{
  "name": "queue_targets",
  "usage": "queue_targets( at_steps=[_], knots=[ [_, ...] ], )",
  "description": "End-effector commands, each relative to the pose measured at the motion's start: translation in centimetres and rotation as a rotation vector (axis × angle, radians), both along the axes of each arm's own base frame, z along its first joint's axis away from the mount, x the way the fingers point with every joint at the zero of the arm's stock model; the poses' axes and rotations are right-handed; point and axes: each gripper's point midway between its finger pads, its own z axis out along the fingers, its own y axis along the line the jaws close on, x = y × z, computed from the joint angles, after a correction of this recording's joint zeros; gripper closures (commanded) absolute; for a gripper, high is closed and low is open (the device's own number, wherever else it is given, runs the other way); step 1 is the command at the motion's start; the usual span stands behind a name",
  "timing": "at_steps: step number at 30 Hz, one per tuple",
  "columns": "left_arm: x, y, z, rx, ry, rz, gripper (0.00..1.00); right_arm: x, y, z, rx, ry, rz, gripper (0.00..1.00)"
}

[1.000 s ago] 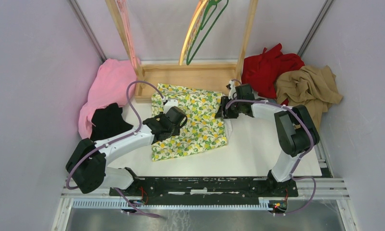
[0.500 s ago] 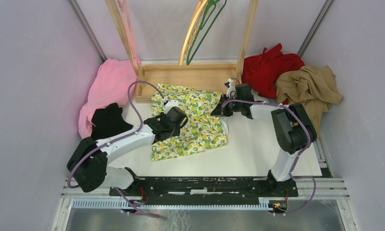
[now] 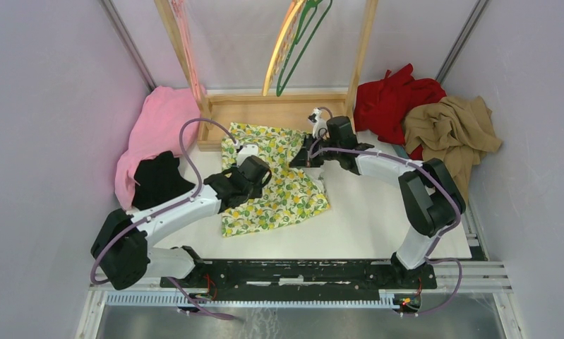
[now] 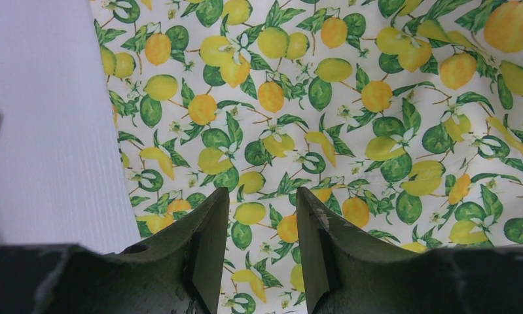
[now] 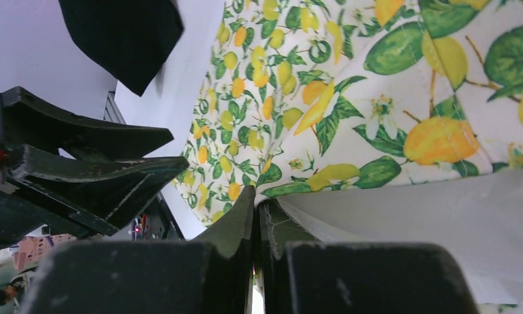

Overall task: Place the skirt on the hanger
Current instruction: Flatten out the skirt at the center of the board.

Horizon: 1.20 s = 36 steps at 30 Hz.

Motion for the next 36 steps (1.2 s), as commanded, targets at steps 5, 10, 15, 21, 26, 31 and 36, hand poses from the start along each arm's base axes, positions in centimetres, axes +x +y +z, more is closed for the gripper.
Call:
queue_targets(
  at_steps=[5,10,15,21,26,31,36],
  knots=[
    [0.1,-0.2,2.2,-0.061,-0.057,0.026,0.5,0.2,3.1,3.8,0.029,-0.093,0.036,0.95],
    [0.1,-0.2,2.5,-0.069,-0.061,0.026,0.5,0.2,4.2,3.7,0.035,-0.09,0.049,0.95],
    [0.1,-0.2,2.7,-0.075,-0.066,0.026,0.5,-0.1,5.7,4.3,0.063,-0.099,0.083,0.96],
    [0.0,0.0,3.4,-0.095,-0.086,0.032,0.5,-0.7,6.9,5.4,0.12,-0.122,0.126,0.96],
    [0.0,0.2,4.6,-0.124,-0.12,0.04,0.5,-1.0,7.8,6.3,0.162,-0.133,0.156,0.96],
    [-0.1,0.2,5.5,-0.144,-0.141,0.042,0.5,-1.2,8.9,7.4,0.255,-0.128,0.184,0.96],
    [-0.1,0.1,5.6,-0.148,-0.138,0.038,0.5,-1.7,7.9,5.7,0.217,-0.119,0.168,0.95]
  ],
)
